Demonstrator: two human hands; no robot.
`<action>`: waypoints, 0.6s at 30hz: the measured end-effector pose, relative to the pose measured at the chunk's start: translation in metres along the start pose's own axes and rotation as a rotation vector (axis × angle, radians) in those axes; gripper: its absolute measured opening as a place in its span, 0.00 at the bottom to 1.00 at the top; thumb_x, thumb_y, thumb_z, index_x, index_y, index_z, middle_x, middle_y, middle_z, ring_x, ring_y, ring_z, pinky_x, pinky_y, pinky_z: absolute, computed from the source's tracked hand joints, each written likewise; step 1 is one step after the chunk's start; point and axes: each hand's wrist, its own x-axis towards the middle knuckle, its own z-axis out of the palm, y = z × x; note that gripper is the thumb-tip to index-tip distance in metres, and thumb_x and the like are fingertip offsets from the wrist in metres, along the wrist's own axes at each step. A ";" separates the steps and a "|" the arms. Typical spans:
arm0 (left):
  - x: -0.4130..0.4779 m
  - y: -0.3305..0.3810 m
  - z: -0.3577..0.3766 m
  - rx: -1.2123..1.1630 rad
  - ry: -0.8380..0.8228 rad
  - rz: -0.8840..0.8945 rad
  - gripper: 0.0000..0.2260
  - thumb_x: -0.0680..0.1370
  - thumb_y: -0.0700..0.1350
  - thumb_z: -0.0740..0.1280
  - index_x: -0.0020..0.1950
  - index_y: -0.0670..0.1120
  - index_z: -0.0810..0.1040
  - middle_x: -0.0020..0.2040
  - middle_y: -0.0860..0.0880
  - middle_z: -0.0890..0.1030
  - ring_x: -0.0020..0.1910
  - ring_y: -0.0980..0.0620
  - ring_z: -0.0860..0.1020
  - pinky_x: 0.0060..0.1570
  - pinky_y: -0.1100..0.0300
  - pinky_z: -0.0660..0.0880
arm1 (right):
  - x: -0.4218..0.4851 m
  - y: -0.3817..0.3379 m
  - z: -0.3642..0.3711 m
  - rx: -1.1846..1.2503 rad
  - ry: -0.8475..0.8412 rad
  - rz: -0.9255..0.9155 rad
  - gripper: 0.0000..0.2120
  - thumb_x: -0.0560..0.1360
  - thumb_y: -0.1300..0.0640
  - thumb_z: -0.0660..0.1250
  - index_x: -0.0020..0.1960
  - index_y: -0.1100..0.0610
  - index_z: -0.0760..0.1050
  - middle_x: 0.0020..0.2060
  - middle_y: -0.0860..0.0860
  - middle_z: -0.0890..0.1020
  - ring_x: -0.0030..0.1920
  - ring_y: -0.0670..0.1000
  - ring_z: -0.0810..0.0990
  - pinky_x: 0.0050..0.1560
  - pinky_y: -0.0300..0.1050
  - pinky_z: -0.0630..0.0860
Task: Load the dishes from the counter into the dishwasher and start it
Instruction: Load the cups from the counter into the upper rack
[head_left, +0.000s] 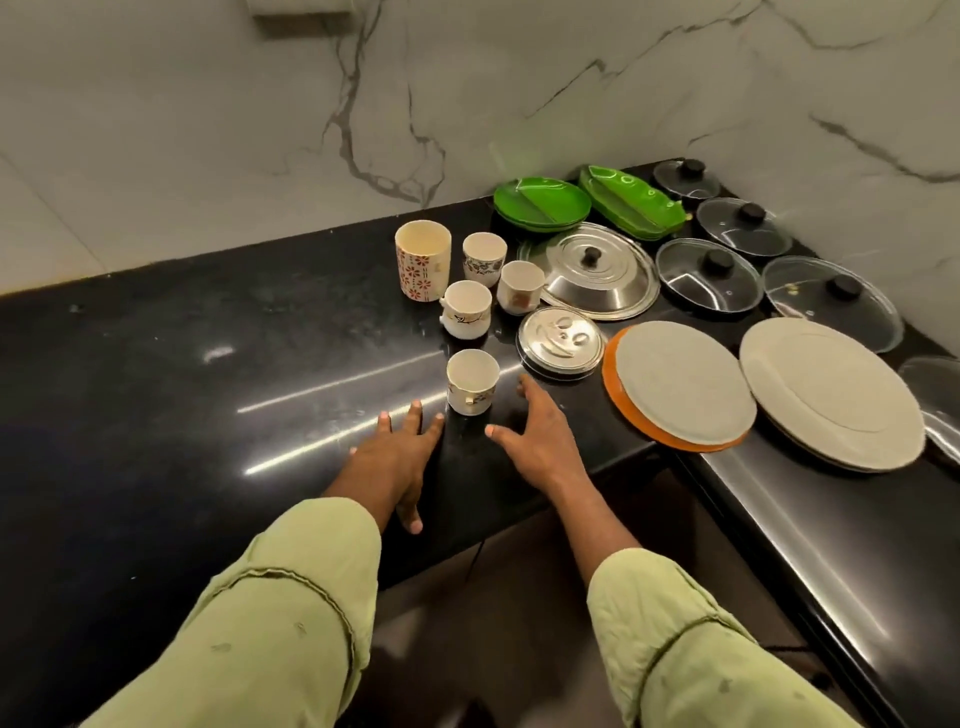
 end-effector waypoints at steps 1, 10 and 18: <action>0.002 0.002 -0.004 0.002 -0.011 -0.002 0.63 0.64 0.44 0.83 0.79 0.57 0.35 0.79 0.52 0.32 0.78 0.38 0.36 0.72 0.32 0.57 | 0.008 0.000 -0.001 0.021 -0.019 -0.008 0.41 0.72 0.53 0.75 0.78 0.52 0.56 0.75 0.51 0.65 0.75 0.51 0.63 0.72 0.48 0.62; 0.015 0.007 -0.019 -0.012 -0.071 -0.021 0.63 0.65 0.42 0.82 0.79 0.57 0.34 0.78 0.54 0.29 0.77 0.34 0.36 0.70 0.28 0.58 | 0.064 -0.010 0.002 0.123 -0.266 -0.106 0.50 0.65 0.65 0.78 0.79 0.52 0.54 0.75 0.49 0.65 0.74 0.48 0.63 0.72 0.41 0.58; 0.015 0.006 -0.021 -0.048 -0.064 -0.035 0.62 0.65 0.41 0.82 0.79 0.58 0.35 0.79 0.54 0.30 0.77 0.33 0.36 0.70 0.29 0.59 | 0.074 -0.009 -0.002 0.150 -0.338 -0.155 0.46 0.65 0.69 0.76 0.77 0.52 0.59 0.71 0.48 0.69 0.68 0.44 0.66 0.65 0.36 0.60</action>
